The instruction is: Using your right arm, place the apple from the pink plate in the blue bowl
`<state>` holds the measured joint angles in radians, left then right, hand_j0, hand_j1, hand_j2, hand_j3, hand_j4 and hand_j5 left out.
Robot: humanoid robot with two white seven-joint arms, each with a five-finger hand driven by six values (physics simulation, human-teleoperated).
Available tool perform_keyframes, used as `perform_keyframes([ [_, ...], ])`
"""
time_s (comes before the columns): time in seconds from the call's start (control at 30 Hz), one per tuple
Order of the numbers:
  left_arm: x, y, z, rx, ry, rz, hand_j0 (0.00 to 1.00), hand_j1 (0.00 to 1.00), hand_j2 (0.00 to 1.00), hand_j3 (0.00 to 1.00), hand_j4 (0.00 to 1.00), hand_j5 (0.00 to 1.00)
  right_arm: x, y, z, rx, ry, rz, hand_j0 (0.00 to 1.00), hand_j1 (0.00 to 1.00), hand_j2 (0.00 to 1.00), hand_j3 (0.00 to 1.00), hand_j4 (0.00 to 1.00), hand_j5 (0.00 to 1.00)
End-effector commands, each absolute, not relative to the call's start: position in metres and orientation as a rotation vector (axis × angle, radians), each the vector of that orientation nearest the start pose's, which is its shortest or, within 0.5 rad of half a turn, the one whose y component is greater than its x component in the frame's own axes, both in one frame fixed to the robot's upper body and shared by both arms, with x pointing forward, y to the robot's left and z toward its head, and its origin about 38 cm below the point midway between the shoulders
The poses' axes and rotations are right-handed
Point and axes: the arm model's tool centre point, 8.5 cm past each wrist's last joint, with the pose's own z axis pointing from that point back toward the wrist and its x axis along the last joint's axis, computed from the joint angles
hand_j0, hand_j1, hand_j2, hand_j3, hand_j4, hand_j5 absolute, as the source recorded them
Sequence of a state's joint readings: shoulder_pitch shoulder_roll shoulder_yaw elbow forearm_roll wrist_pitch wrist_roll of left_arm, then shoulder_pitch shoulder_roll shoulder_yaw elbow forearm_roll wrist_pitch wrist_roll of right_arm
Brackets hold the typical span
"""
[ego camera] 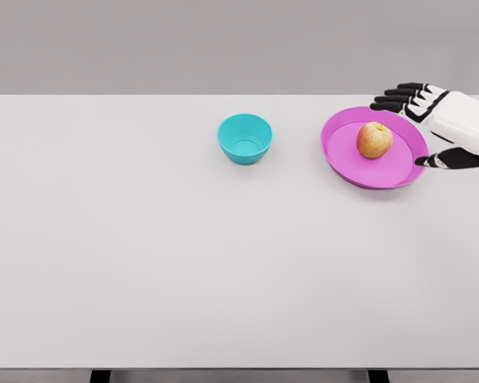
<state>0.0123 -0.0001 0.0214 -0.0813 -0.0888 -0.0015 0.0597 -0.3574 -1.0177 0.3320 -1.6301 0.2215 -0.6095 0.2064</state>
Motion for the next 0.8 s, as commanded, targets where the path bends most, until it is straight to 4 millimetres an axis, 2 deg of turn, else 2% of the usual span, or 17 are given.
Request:
perform_keyframes([
  [0.0, 0.021, 0.277, -0.262, 0.151, -0.07, -0.069, 1.0, 1.0, 1.0, 1.0, 1.0, 1.0, 0.383, -0.361, 0.274, -0.533, -1.786, 1.748, 1.0, 1.0, 1.0, 1.0, 1.0, 1.0],
  [0.13, 0.021, 0.277, -0.262, 0.151, -0.07, -0.069, 1.0, 1.0, 1.0, 1.0, 1.0, 1.0, 0.389, -0.375, 0.275, -0.566, -1.761, 1.716, 1.0, 1.0, 1.0, 1.0, 1.0, 1.0],
  [0.23, 0.021, 0.277, -0.262, 0.151, -0.07, -0.069, 1.0, 1.0, 1.0, 1.0, 1.0, 1.0, 0.403, -0.41, 0.259, -0.606, -1.656, 1.642, 1.0, 1.0, 1.0, 1.0, 1.0, 1.0],
  [0.27, 0.021, 0.277, -0.262, 0.151, -0.07, -0.069, 1.0, 1.0, 1.0, 1.0, 1.0, 1.0, 0.407, -0.413, 0.26, -0.576, -1.559, 1.713, 1.0, 1.0, 1.0, 1.0, 1.0, 1.0],
  [0.3, 0.021, 0.277, -0.262, 0.149, -0.07, -0.069, 1.0, 1.0, 1.0, 1.0, 1.0, 1.0, 0.41, -0.41, 0.256, -0.519, -1.457, 1.791, 1.0, 1.0, 1.0, 1.0, 1.0, 1.0],
  [0.4, 0.021, 0.277, -0.262, 0.151, -0.07, -0.069, 1.0, 1.0, 1.0, 1.0, 1.0, 1.0, 0.417, -0.406, 0.261, -0.486, -1.38, 1.86, 1.0, 1.0, 1.0, 1.0, 1.0, 1.0],
  [0.47, 0.021, 0.277, -0.262, 0.149, -0.07, -0.069, 1.0, 1.0, 1.0, 1.0, 1.0, 1.0, 0.435, -0.413, 0.258, -0.5, -1.361, 1.761, 1.0, 1.0, 1.0, 1.0, 1.0, 1.0],
  [0.5, 0.021, 0.277, -0.262, 0.149, -0.07, -0.069, 1.0, 1.0, 1.0, 1.0, 1.0, 1.0, 0.451, -0.416, 0.255, -0.494, -1.343, 1.735, 1.0, 1.0, 1.0, 1.0, 1.0, 1.0],
  [0.6, 0.021, 0.277, -0.262, 0.149, -0.07, -0.069, 1.0, 1.0, 1.0, 1.0, 1.0, 1.0, 0.489, -0.403, 0.236, -0.443, -1.276, 1.716, 1.0, 1.0, 1.0, 1.0, 1.0, 1.0],
  [0.67, 0.021, 0.277, -0.262, 0.151, -0.07, -0.069, 1.0, 1.0, 1.0, 1.0, 1.0, 1.0, 0.504, -0.395, 0.227, -0.434, -1.239, 1.709, 1.0, 1.0, 1.0, 1.0, 1.0, 1.0],
  [0.77, 0.021, 0.277, -0.262, 0.151, -0.07, -0.069, 1.0, 1.0, 1.0, 1.0, 1.0, 1.0, 0.516, -0.389, 0.221, -0.429, -1.206, 1.706, 1.0, 1.0, 1.0, 1.0, 1.0, 1.0],
])
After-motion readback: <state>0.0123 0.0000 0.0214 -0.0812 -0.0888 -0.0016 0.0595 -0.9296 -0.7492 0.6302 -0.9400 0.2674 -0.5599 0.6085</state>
